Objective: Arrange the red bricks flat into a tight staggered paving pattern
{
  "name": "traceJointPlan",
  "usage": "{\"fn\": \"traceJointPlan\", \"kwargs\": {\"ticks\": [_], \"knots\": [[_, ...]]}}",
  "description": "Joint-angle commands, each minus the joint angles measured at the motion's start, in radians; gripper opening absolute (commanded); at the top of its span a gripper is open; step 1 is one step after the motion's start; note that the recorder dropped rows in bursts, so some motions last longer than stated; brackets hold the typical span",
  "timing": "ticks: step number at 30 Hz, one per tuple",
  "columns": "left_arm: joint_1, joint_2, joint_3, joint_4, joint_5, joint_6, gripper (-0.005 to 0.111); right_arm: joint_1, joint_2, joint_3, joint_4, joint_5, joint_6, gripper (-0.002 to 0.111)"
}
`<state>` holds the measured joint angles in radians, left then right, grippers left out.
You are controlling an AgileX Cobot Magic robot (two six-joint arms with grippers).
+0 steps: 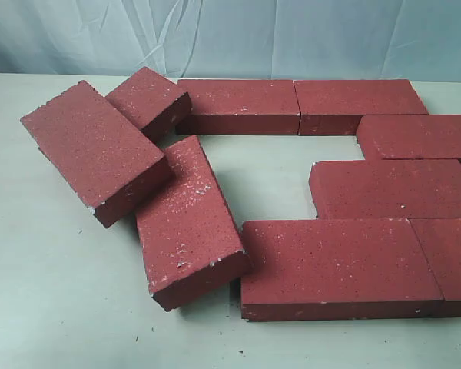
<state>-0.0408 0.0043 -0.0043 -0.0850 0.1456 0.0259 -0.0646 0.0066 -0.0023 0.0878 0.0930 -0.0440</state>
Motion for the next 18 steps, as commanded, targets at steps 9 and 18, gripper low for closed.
{"fn": "traceJointPlan", "kwargs": {"ticks": [9, 18], "knots": [[0.003, -0.004, 0.004, -0.286, -0.185, -0.008, 0.0, -0.005, -0.007, 0.002, 0.258, -0.209, 0.087, -0.001], [0.003, -0.004, 0.004, -0.357, -0.407, -0.026, 0.0, -0.005, 0.044, -0.179, 0.254, -0.168, 0.09, -0.001]]}}
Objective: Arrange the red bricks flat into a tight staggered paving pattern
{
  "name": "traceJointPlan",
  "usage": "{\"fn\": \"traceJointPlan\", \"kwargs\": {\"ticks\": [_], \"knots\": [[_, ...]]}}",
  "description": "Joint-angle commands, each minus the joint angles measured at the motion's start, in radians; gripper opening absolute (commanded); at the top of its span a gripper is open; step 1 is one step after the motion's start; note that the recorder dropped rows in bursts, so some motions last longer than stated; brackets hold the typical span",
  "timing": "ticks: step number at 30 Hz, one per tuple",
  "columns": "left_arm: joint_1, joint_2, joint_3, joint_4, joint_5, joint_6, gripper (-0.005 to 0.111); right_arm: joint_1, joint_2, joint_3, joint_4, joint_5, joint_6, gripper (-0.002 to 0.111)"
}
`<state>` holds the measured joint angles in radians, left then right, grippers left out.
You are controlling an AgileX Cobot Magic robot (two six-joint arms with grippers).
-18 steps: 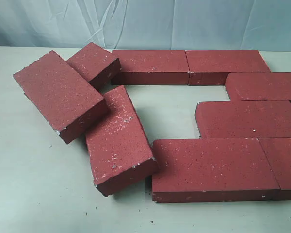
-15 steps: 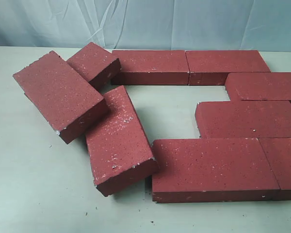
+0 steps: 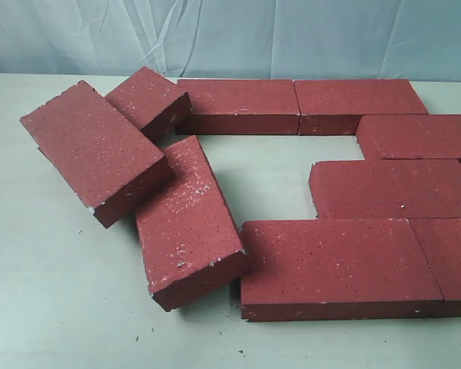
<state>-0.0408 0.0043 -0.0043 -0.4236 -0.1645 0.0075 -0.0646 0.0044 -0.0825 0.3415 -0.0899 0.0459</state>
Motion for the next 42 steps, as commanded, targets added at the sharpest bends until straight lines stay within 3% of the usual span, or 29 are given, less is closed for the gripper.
{"fn": "traceJointPlan", "kwargs": {"ticks": [1, 5, 10, 18, 22, 28, 34, 42], "knots": [[0.003, -0.004, 0.003, -0.018, -0.101, -0.013, 0.0, -0.005, 0.074, -0.126, 0.0, 0.02, 0.001, -0.001], [0.003, 0.022, -0.064, -0.052, -0.097, -0.015, 0.0, -0.005, 0.206, -0.23, -0.01, 0.03, 0.001, -0.001], [0.003, 0.175, -0.186, -0.042, -0.058, 0.007, 0.0, -0.003, 0.427, -0.374, -0.072, 0.097, -0.001, -0.001], [0.003, 0.504, -0.403, 0.203, 0.184, 0.021, 0.0, 0.006, 0.694, -0.606, -0.152, 0.309, -0.079, -0.001], [0.001, 0.638, -0.499, 0.322, 0.306, 0.021, 0.0, 0.071, 0.818, -0.727, -0.146, 0.513, -0.277, -0.001], [-0.009, 0.784, -0.634, 0.328, 0.534, 0.041, 0.0, 0.279, 0.976, -0.83, 0.021, 0.757, -0.542, -0.001], [-0.068, 0.811, -0.69, 0.076, 0.657, 0.265, 0.0, 0.523, 1.161, -0.852, 0.013, 0.843, -0.603, -0.001], [-0.094, 0.841, -0.678, -0.301, 0.739, 0.687, 0.0, 0.642, 1.349, -0.987, 0.027, 1.068, -0.606, -0.001]]}}
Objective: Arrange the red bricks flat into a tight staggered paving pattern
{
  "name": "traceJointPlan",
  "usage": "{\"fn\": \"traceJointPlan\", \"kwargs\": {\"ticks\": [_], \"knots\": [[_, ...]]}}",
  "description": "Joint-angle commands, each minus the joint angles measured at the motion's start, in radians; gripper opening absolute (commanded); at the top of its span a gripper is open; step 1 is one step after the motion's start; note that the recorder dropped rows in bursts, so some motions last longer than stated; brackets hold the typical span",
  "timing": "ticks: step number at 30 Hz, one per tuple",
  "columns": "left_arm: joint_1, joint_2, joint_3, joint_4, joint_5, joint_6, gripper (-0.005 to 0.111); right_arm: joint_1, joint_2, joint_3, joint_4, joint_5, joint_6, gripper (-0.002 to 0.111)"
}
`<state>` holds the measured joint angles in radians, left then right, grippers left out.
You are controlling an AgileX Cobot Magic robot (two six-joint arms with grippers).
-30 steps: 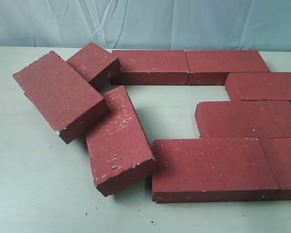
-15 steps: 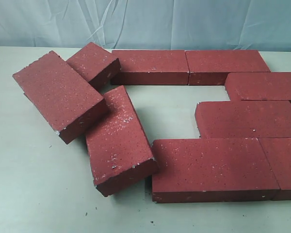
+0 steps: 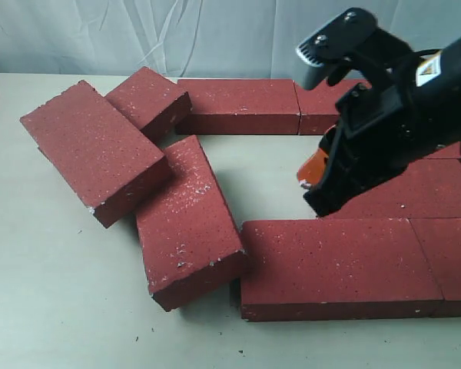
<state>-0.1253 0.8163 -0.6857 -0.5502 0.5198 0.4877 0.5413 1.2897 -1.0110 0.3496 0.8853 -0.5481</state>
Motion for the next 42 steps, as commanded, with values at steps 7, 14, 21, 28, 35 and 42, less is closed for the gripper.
{"fn": "traceJointPlan", "kwargs": {"ticks": [7, 14, 21, 28, 35, 42], "knots": [[-0.009, 0.188, 0.003, -0.385, 0.059, 0.527, 0.0, 0.079, 0.156, -0.06, 0.16, 0.103, -0.185, -0.001], [-0.009, 0.428, -0.082, -0.335, 0.049, 0.648, 0.0, 0.195, 0.298, -0.06, 0.193, 0.115, -0.434, -0.001], [-0.009, 0.598, -0.128, -0.333, -0.009, 0.65, 0.0, 0.285, 0.447, -0.151, 0.144, 0.133, -0.468, -0.001], [-0.009, 0.645, -0.151, -0.34, 0.002, 0.65, 0.0, 0.299, 0.517, -0.172, 0.067, 0.143, -0.468, -0.001], [-0.009, 0.645, -0.151, -0.34, -0.002, 0.65, 0.0, 0.297, 0.535, -0.172, -0.107, 0.002, -0.332, -0.001], [-0.009, 0.645, -0.151, -0.34, -0.002, 0.65, 0.0, 0.297, 0.535, -0.172, -0.361, -0.12, -0.071, -0.001]]}}
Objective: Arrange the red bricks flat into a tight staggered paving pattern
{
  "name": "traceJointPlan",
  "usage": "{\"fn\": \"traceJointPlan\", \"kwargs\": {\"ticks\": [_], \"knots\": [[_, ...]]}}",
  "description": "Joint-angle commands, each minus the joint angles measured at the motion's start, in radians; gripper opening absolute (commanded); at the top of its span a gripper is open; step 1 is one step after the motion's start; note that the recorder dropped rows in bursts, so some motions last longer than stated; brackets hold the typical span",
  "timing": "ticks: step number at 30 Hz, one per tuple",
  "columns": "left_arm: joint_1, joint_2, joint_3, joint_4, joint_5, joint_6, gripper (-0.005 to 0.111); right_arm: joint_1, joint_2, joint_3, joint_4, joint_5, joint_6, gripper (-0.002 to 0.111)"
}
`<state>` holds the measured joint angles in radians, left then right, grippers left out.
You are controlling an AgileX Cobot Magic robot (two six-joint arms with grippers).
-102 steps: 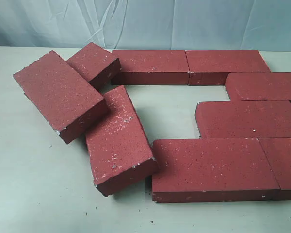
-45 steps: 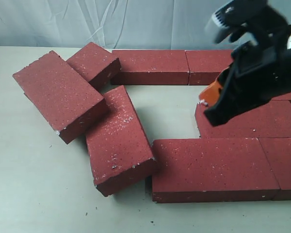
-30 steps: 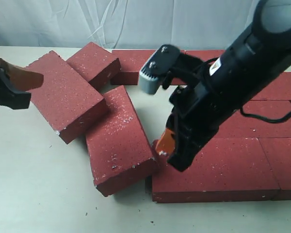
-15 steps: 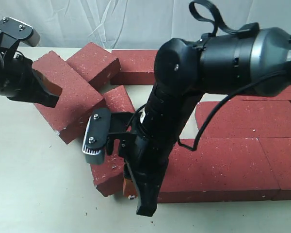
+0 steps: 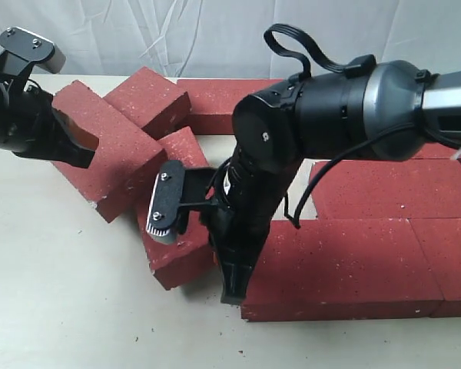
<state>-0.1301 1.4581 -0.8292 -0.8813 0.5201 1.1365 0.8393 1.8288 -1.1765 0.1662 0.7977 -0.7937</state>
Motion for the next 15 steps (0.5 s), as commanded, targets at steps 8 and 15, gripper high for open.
{"fn": "traceJointPlan", "kwargs": {"ticks": [8, 15], "knots": [[-0.004, 0.003, -0.008, -0.009, -0.005, 0.001, 0.0, -0.001, -0.004, -0.006, -0.818, -0.088, 0.853, -0.001], [-0.004, 0.003, -0.008, -0.009, -0.005, 0.001, 0.0, -0.001, -0.01, -0.006, -0.87, -0.094, 0.972, -0.001]]}}
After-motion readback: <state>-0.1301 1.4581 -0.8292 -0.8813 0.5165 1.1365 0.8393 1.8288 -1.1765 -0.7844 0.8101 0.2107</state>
